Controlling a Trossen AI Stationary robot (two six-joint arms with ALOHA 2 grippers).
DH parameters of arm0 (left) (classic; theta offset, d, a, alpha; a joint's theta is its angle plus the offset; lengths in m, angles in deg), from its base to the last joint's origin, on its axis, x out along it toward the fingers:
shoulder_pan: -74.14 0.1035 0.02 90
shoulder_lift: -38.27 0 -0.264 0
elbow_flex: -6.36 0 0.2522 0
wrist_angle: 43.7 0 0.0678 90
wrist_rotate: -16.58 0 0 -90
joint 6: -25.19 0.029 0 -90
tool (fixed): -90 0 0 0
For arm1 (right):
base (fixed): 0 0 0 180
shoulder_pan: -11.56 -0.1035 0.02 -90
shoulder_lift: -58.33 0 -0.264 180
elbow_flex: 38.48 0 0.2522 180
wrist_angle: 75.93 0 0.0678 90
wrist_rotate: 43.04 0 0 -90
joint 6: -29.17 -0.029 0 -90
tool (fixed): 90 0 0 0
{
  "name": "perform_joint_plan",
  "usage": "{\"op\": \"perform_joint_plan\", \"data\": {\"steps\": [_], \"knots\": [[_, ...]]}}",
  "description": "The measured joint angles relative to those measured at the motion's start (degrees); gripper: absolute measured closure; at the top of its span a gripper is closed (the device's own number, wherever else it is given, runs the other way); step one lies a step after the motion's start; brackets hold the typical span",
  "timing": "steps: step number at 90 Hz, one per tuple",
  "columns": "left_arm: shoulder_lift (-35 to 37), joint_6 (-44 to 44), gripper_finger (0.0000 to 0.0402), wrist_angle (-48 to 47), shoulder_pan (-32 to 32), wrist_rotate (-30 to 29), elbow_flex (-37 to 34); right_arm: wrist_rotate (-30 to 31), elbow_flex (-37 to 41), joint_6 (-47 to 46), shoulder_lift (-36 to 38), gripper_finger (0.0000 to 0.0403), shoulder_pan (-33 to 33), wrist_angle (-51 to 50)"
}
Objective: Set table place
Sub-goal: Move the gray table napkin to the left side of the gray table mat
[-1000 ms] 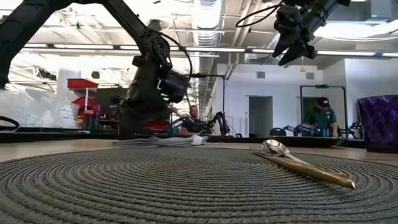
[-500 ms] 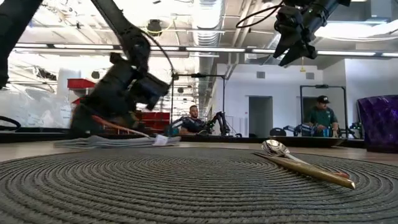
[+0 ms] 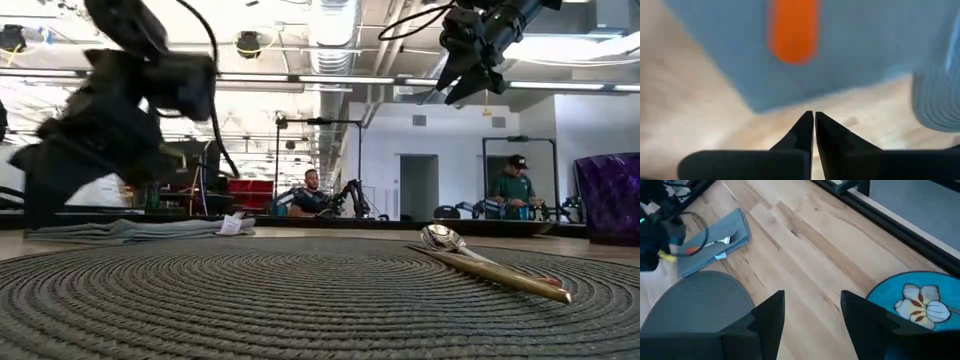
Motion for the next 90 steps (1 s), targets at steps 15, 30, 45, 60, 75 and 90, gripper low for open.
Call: {"op": "perform_joint_plan", "data": {"steps": [15,30,45,60,75,90], "knots": [[0.09,-10.11,0.0401,5.26,-9.31,-0.41,-1.59,0.0,0.0,-0.15,0.0,0.0223,0.0,-0.05],[4.06,-15.0,0.0401,0.77,-12.25,-11.6,1.32,0.0,0.0,-0.42,0.0,0.0223,0.0,-0.03],[8.53,-16.33,0.0401,-0.01,-11.25,-22.4,0.42,0.0,0.0,-0.59,0.0,0.0223,0.0,0.04],[9.65,-14.44,0.0401,4.34,-8.67,-33.73,-1.09,0.0,0.0,-0.81,0.01,0.0223,0.0,0.56],[9.75,-9.05,0.0401,4.04,-3.28,-40.74,-1.11,0.0,0.0,-1.32,0.02,0.0223,0.0,0.98],[8.57,-0.61,0.0401,3.91,4.21,-43.01,-1.09,0.0,0.0,-1.51,0.02,0.0223,0.0,0.93]]}}
